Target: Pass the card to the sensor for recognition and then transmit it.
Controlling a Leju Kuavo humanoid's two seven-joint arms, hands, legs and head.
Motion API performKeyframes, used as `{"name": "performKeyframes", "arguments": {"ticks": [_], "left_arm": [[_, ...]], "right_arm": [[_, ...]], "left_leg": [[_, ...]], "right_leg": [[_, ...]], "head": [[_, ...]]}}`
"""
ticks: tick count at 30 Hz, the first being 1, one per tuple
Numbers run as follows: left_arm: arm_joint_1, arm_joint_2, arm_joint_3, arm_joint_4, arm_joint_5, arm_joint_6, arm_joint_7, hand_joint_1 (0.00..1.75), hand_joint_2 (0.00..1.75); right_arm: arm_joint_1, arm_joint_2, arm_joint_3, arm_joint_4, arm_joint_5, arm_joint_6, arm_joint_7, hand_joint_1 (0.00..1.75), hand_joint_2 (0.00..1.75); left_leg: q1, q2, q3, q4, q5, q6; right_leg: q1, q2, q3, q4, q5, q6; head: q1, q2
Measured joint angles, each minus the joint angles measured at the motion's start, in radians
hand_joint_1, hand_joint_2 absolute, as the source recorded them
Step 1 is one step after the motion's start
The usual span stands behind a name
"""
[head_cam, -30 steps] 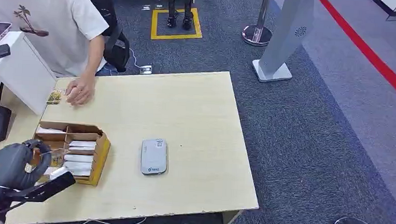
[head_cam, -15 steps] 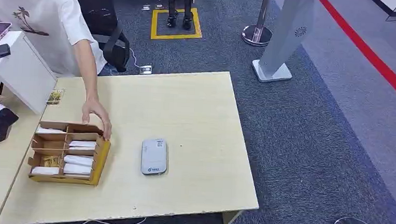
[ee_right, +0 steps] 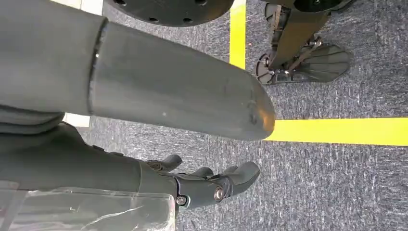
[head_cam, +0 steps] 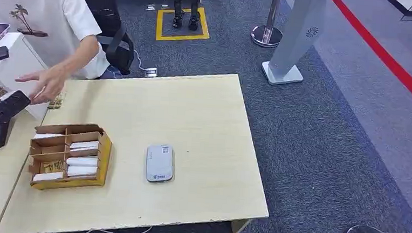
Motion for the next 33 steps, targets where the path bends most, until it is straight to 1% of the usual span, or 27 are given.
{"name": "performKeyframes", "arguments": {"ticks": [6,11,13,14,15,16,19,28,31,33], "left_arm": [[-0.043,-0.025,-0.022,0.071,-0.006,0.018,-0.002,1.75,1.75],[-0.046,-0.027,-0.023,0.076,-0.006,0.018,-0.003,1.75,1.75],[-0.070,-0.036,-0.031,0.104,-0.008,0.019,-0.010,1.75,1.75],[-0.078,-0.039,-0.034,0.114,-0.003,0.022,-0.016,0.07,1.75],[-0.081,-0.041,-0.035,0.117,-0.002,0.027,-0.018,0.00,1.75],[-0.082,-0.042,-0.036,0.119,-0.001,0.034,-0.019,0.00,0.00],[-0.083,-0.046,-0.037,0.123,0.000,0.052,-0.019,0.00,0.00],[-0.091,-0.052,-0.043,0.127,0.023,0.062,-0.029,0.00,0.00],[-0.075,-0.052,-0.043,0.116,0.046,0.072,-0.040,0.00,0.00],[-0.045,-0.053,-0.043,0.084,0.064,0.080,-0.047,0.00,0.00]], "right_arm": [[0.001,0.000,0.000,0.000,-0.005,0.000,0.000,0.00,0.00],[0.001,0.000,0.000,0.000,-0.005,0.000,0.000,0.00,0.00],[0.002,0.000,0.000,0.000,-0.013,-0.001,-0.003,0.00,0.00],[0.003,0.000,0.000,0.000,-0.017,-0.001,-0.005,0.00,0.00],[0.003,0.000,0.000,0.000,-0.018,-0.001,-0.005,0.00,0.00],[0.003,0.000,0.000,0.000,-0.019,-0.001,-0.006,0.00,0.00],[0.003,0.000,0.000,0.000,-0.021,-0.001,-0.006,0.00,0.00],[0.009,0.000,0.000,0.000,-0.036,-0.005,-0.011,0.00,0.00],[0.013,0.000,0.000,0.000,-0.042,-0.006,-0.015,0.00,0.00],[0.019,0.000,0.000,0.000,-0.048,-0.006,-0.019,0.00,0.00]], "left_leg": [[0.000,0.001,0.000,0.000,0.000,0.000],[0.000,0.001,0.000,0.000,0.000,0.000],[0.000,0.001,0.000,0.000,0.000,0.000],[0.000,0.001,0.000,0.000,0.000,0.000],[0.000,0.001,0.000,0.000,0.000,0.000],[0.000,0.001,0.000,0.000,0.000,0.000],[0.000,0.001,0.000,0.000,0.000,0.000],[0.000,0.001,0.000,0.000,0.000,0.000],[0.000,0.001,0.000,0.000,0.000,0.000],[0.000,0.001,0.000,0.000,0.000,0.000]], "right_leg": [[0.000,0.001,0.000,0.000,0.000,0.000],[0.000,0.001,0.000,0.000,0.000,0.000],[0.000,0.001,0.000,0.000,0.000,0.000],[0.000,0.001,0.000,0.000,0.000,0.000],[0.000,0.001,0.000,0.000,0.000,0.000],[0.000,0.001,0.000,0.000,0.000,0.000],[0.000,0.001,0.000,0.000,0.000,0.000],[0.000,0.001,0.000,0.000,0.000,0.000],[0.000,0.001,0.000,0.000,0.000,0.000],[0.000,0.001,0.000,0.000,0.000,0.000]], "head": [[0.000,0.000],[0.000,0.000],[0.000,0.000],[0.000,0.000],[0.000,0.000],[0.000,0.000],[0.000,0.000],[0.000,0.000],[0.000,0.000],[0.000,0.000]]}}
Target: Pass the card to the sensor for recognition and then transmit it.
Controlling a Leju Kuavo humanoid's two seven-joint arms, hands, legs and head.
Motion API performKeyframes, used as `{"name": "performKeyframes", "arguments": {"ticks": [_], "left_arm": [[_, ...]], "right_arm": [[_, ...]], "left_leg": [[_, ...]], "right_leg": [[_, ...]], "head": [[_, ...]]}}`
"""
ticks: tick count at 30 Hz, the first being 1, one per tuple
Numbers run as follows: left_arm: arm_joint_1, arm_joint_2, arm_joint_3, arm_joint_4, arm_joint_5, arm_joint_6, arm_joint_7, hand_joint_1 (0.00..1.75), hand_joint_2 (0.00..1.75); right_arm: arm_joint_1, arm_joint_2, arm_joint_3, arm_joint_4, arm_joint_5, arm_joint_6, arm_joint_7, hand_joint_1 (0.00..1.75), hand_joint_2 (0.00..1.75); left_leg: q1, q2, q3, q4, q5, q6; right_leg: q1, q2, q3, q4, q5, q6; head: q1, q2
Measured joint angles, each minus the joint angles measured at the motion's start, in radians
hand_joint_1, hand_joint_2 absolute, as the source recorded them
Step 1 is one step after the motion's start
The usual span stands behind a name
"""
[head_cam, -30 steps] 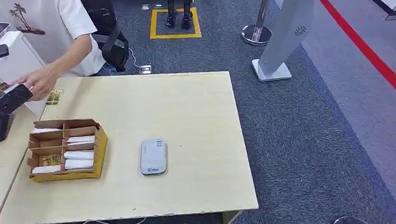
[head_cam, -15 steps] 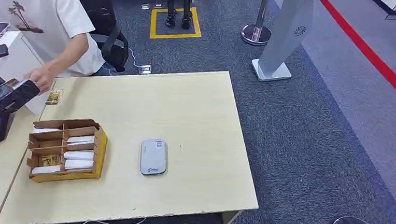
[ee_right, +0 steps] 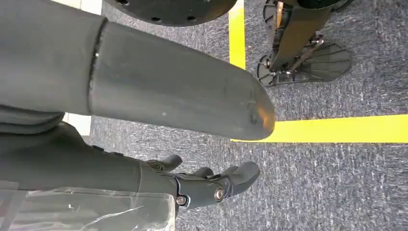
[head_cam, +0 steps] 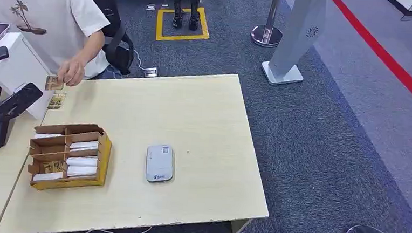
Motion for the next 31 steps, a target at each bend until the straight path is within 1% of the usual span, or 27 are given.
{"name": "performKeyframes", "arguments": {"ticks": [3,4,7,8,11,12,14,16,18,21,23,25,28,31], "left_arm": [[0.062,-0.002,0.000,-0.067,0.033,0.020,-0.015,0.00,0.00],[0.089,-0.005,0.002,-0.097,0.054,0.032,-0.028,0.00,1.75],[0.212,-0.034,0.028,-0.238,0.162,0.084,-0.100,0.00,1.75],[0.254,-0.048,0.036,-0.281,0.197,0.087,-0.115,0.00,1.75],[0.391,-0.092,0.058,-0.427,0.295,0.092,-0.154,0.00,1.75],[0.424,-0.105,0.064,-0.462,0.316,0.095,-0.167,0.00,1.75],[0.520,-0.139,0.073,-0.559,0.380,0.101,-0.216,0.00,1.75],[0.613,-0.178,0.074,-0.650,0.445,0.103,-0.277,0.00,1.75],[0.710,-0.228,0.073,-0.743,0.486,0.114,-0.333,0.00,1.75],[0.814,-0.287,0.070,-0.836,0.549,0.146,-0.394,0.00,1.75],[0.866,-0.325,0.068,-0.885,0.588,0.165,-0.423,0.00,1.75],[0.904,-0.353,0.066,-0.911,0.599,0.186,-0.440,0.00,1.75],[0.937,-0.403,0.066,-0.923,0.627,0.228,-0.457,0.00,1.75],[0.957,-0.443,0.066,-0.923,0.657,0.234,-0.479,0.00,1.75]], "right_arm": [[0.007,0.000,0.000,0.000,-0.009,-0.001,-0.008,0.00,0.00],[0.008,0.000,0.000,0.000,-0.015,-0.001,-0.010,0.00,0.00],[0.016,0.000,-0.001,0.000,-0.030,-0.010,-0.014,0.00,0.00],[0.017,0.000,-0.001,0.000,-0.035,-0.013,-0.017,0.00,0.00],[0.023,0.000,-0.002,0.000,-0.047,-0.015,-0.023,0.00,0.00],[0.024,0.000,-0.002,0.000,-0.048,-0.015,-0.026,0.00,0.00],[0.028,0.000,-0.003,0.000,-0.050,-0.017,-0.026,0.00,0.00],[0.032,0.000,-0.003,0.000,-0.051,-0.019,-0.026,0.00,0.00],[0.036,0.000,-0.003,0.000,-0.050,-0.026,-0.019,0.00,0.00],[0.038,0.000,-0.003,0.000,-0.050,-0.034,-0.018,0.00,0.00],[0.039,0.000,-0.003,0.000,-0.051,-0.035,-0.018,0.00,0.00],[0.039,0.000,-0.003,0.000,-0.053,-0.036,-0.019,0.00,0.00],[0.039,0.000,-0.016,0.000,-0.056,-0.048,-0.027,0.00,0.00],[0.039,0.000,-0.027,0.000,-0.057,-0.052,-0.032,0.00,0.00]], "left_leg": [[0.000,0.000,0.000,0.000,0.000,0.000],[0.000,0.000,0.000,0.000,0.000,0.000],[-0.001,0.001,0.000,0.000,-0.001,0.000],[-0.001,0.001,0.000,0.000,-0.001,0.000],[-0.002,0.003,0.000,0.000,-0.003,0.001],[-0.002,0.003,0.000,0.000,-0.003,0.001],[-0.002,0.004,0.000,0.000,-0.004,0.002],[-0.002,0.004,0.000,0.000,-0.004,0.002],[-0.002,0.004,0.000,0.000,-0.005,0.003],[-0.003,0.003,0.000,0.000,-0.006,0.004],[-0.003,0.003,0.000,0.000,-0.006,0.005],[-0.003,0.003,0.000,0.000,-0.006,0.005],[-0.003,0.002,0.000,0.000,-0.006,0.005],[-0.003,0.002,0.001,0.000,-0.006,0.005]], "right_leg": [[0.000,0.000,0.000,0.000,0.000,0.000],[0.000,0.000,0.000,0.000,0.000,0.000],[-0.001,0.001,0.000,0.000,-0.001,0.000],[-0.001,0.001,0.000,-0.001,-0.001,0.000],[-0.001,0.003,0.000,-0.001,-0.001,0.000],[-0.001,0.003,0.000,-0.001,-0.001,0.001],[-0.002,0.003,0.000,-0.001,-0.001,0.001],[-0.002,0.003,0.000,-0.002,-0.002,0.002],[-0.002,0.003,0.000,-0.002,-0.003,0.003],[-0.002,0.003,0.001,-0.002,-0.004,0.004],[-0.002,0.002,0.001,-0.002,-0.004,0.004],[-0.002,0.001,0.001,-0.002,-0.004,0.004],[-0.002,0.001,0.001,-0.002,-0.004,0.004],[-0.002,0.000,0.002,-0.002,-0.004,0.004]], "head": [[0.000,0.000],[0.000,0.000],[-0.001,0.000],[0.001,0.000],[0.000,0.000],[0.000,0.000],[0.000,0.000],[0.000,0.000],[0.000,0.000],[0.000,0.000],[0.000,0.000],[-0.001,0.000],[-0.001,0.000],[-0.001,0.000]]}}
